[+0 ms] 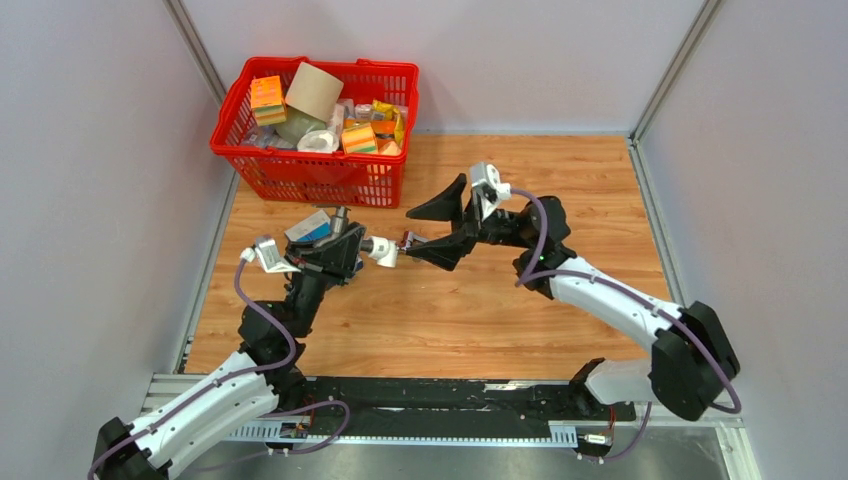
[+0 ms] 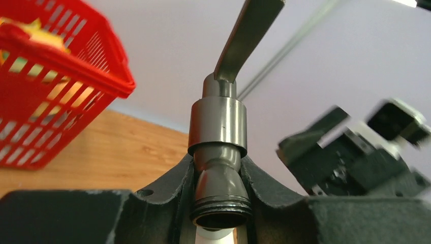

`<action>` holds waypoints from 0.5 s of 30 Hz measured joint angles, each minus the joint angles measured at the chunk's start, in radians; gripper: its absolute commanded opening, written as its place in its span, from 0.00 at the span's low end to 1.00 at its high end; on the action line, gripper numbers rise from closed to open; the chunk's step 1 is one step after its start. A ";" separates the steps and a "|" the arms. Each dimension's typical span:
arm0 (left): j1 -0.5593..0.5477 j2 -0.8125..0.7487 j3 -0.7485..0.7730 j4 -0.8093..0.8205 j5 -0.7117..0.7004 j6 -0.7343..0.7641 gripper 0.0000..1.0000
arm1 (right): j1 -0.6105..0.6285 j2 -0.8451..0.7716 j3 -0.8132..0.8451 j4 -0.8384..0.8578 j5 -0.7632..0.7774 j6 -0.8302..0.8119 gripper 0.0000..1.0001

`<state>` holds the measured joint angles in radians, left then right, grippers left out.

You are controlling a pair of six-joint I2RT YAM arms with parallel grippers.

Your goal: Install the water faucets

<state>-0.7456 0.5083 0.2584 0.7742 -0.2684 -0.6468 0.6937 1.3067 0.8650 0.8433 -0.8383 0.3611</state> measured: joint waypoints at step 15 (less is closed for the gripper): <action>0.000 0.094 0.326 -0.797 -0.212 -0.559 0.00 | 0.251 -0.119 -0.301 -0.013 0.353 -0.926 0.88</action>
<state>-0.7456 0.6025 0.5846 -0.0231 -0.4808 -1.2060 0.9443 1.1877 0.5636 0.8307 -0.4854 -0.5652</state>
